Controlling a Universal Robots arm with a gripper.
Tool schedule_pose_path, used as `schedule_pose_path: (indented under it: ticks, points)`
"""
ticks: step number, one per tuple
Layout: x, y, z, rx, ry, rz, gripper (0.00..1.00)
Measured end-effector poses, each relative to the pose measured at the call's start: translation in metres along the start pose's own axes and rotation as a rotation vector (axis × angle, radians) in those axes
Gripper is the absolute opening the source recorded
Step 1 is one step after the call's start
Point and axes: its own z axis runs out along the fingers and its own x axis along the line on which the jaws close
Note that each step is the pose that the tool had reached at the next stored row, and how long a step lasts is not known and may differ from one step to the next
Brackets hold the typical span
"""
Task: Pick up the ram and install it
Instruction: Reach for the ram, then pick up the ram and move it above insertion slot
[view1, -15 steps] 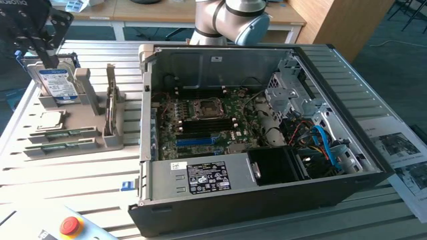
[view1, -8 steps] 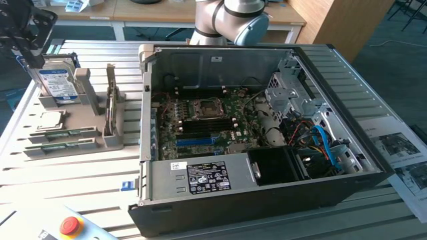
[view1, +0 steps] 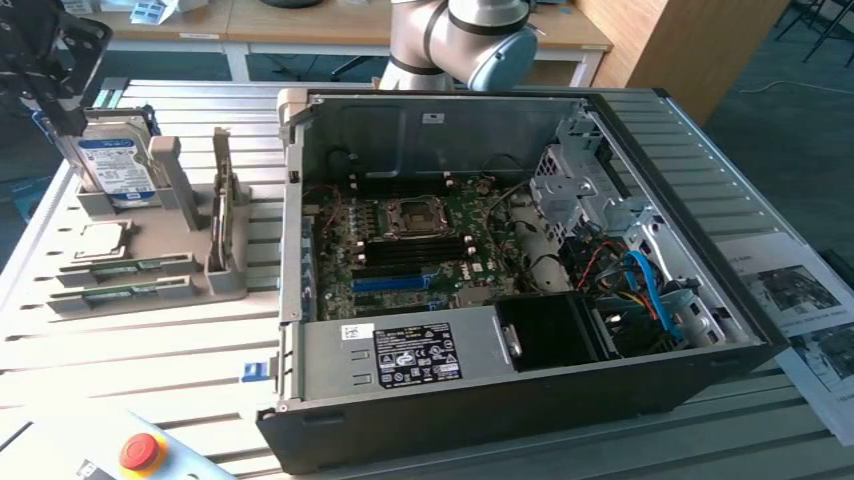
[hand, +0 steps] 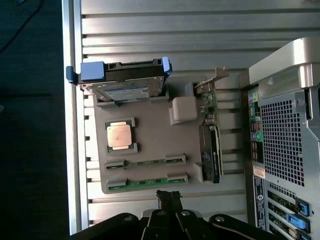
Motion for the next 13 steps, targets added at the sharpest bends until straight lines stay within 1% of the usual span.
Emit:
schedule_pose_path:
  ticks: [7,9,13]
  points:
    - [0.003,0.0136,0.0006,0.0000,0.0001,0.000,0.10]
    - [0.004,0.0149,0.0007,0.0000,0.0000,0.000,0.10]
    - [0.004,0.0149,0.0007,0.0000,0.0001,0.000,0.10]
